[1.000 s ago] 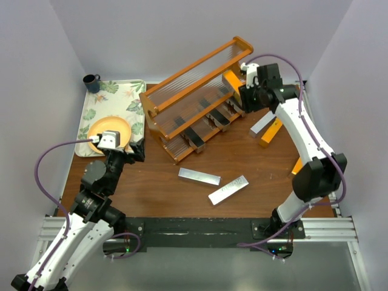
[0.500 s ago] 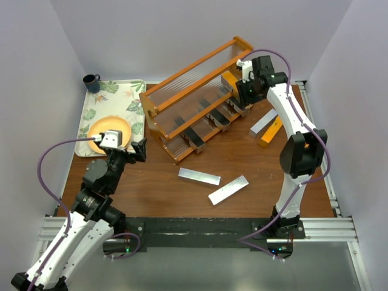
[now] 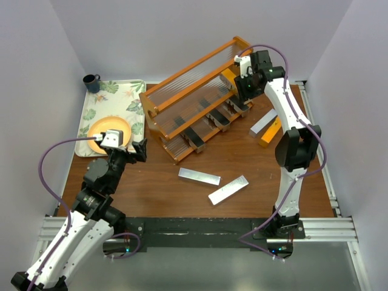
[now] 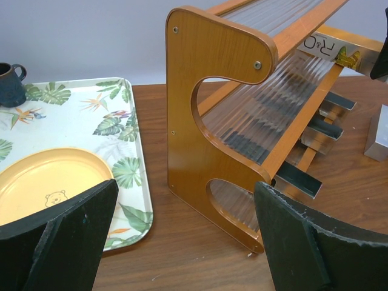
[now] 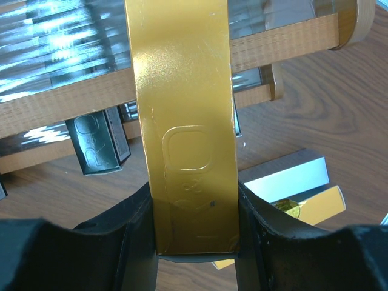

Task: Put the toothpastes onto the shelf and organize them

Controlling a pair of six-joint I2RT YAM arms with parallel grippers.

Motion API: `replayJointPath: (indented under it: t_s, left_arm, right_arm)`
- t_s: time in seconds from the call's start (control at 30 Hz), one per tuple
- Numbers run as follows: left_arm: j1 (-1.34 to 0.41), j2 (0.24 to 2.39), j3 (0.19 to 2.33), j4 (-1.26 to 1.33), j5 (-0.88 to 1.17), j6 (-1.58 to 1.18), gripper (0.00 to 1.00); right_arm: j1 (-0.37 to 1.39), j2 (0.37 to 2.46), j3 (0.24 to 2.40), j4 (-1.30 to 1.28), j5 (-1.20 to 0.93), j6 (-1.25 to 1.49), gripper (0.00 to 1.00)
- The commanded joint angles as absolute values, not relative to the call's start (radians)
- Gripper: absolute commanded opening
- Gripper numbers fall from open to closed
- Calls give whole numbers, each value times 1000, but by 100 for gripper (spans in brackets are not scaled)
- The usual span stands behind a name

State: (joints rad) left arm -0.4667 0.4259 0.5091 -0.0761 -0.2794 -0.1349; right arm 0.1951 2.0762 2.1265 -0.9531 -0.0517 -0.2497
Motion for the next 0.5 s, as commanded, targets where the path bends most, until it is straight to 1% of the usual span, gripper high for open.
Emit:
replayJointPath:
  t_s: [0.0,0.33,0.4,0.47]
  left_arm:
    - [-463,428,506,-38,-270,-120,100]
    - [-463,431,508,-38,-270,-118,100]
    - [-463,433,508,-38,-270,-120,100]
    - [-463,434,508,-38,-270,-118,100]
  right_arm:
    - [190,2083,2210,-977,-54,-287,37]
    - [189,2126,2259,-980,-67,-299,39]
    - [189,2135,2266,-982,-69,-299,43]
    - [187,2140,2275,-980,-69,-299,45]
